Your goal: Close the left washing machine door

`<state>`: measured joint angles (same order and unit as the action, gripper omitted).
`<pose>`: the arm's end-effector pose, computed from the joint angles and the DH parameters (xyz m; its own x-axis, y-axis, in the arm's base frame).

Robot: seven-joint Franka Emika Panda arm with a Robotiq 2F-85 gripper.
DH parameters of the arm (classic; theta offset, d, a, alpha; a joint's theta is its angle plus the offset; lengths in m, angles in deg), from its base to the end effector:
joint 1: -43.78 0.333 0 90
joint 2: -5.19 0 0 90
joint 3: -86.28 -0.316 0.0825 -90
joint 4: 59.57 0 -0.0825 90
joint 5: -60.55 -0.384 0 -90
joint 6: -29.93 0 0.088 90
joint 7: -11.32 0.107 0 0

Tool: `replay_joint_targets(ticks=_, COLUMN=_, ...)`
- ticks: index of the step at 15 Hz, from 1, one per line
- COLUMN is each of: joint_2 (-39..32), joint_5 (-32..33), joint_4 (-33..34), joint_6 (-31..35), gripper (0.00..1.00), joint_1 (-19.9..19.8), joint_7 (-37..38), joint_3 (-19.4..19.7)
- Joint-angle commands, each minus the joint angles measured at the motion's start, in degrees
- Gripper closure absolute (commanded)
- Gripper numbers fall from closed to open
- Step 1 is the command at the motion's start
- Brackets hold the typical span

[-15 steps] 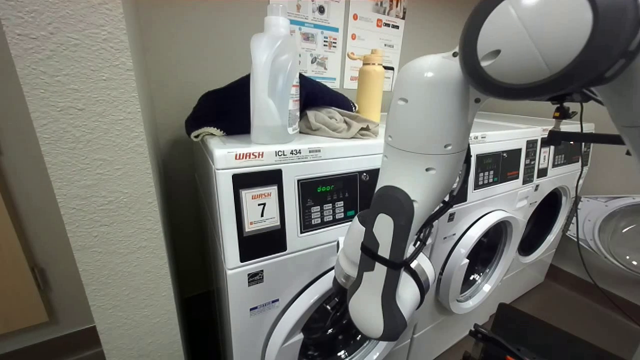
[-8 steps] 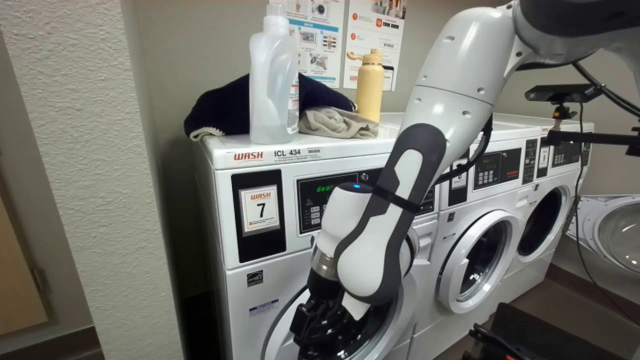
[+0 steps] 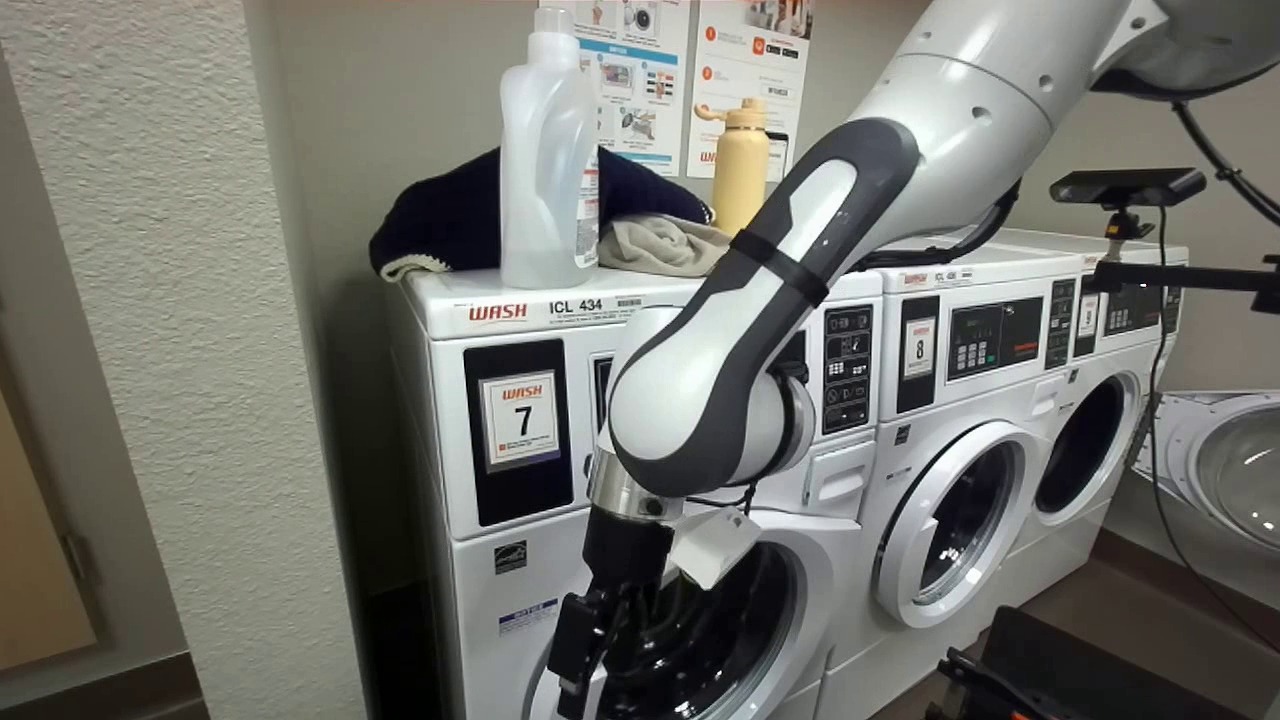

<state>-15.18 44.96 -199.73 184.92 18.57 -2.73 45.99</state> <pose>0.4639 0.1335 0.1900 0.9737 0.2279 -0.0037 0.2136 -0.9179 -0.3343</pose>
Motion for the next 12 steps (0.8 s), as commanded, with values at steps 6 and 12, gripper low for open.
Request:
replay_joint_targets(ticks=6, joint_2=23.05, joint_5=-2.36, joint_4=-0.51, joint_6=-21.43, gripper=0.00, joint_1=21.67, joint_7=7.51, joint_3=17.17)
replay_joint_targets(ticks=12, joint_2=29.59, joint_5=3.45, joint_4=-1.10, joint_6=-27.22, gripper=0.00, joint_1=29.85, joint_7=14.12, joint_3=26.14)
